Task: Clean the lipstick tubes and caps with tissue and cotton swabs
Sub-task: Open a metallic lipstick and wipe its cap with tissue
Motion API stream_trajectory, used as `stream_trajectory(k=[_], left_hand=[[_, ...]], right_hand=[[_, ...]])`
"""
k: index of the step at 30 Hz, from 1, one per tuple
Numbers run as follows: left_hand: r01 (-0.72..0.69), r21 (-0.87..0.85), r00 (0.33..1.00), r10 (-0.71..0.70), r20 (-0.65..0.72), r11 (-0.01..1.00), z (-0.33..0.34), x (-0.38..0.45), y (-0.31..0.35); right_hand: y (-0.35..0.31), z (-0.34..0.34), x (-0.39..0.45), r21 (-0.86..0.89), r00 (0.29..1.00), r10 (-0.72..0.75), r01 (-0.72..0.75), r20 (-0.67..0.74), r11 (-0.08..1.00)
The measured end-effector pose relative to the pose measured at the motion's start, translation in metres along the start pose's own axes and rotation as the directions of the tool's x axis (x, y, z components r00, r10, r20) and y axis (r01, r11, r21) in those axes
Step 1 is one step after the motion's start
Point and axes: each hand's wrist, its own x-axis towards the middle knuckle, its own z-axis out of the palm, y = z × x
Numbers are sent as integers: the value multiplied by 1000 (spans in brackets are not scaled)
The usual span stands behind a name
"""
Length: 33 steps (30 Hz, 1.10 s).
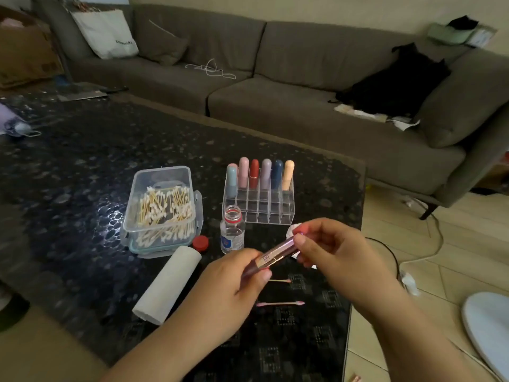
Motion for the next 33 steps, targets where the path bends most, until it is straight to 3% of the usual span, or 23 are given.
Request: stream_trajectory(k=[4,12,16,21,25,29,33], left_hand=[[3,27,1000,-3,18,1000,5,-2,-5],[-15,69,999,13,33,998,3,1,-4],[-14,86,1000,12,21,996,4,4,-6],[63,58,996,-60,-64,996,-11,-1,-15],[84,-6,995,-84,-61,996,-14,-8,-18],[150,-181,988,-156,-19,972,-11,-9,-24],[186,-441,981,-194,27,878,-8,-8,-20]], right_hand=[[10,1,3,-77,999,15,-12,43,997],[12,-5,11,81,995,42,-50,95,995],[15,4,17,146,998,50,-56,46,988],[16,-28,33,416,966,124,-19,-228,909],[29,-25,30,200,988,132,-114,-80,973],[40,-3,27,-55,982,189,-189,-6,980],[50,15,28,-550,998,50,-61,-35,833]])
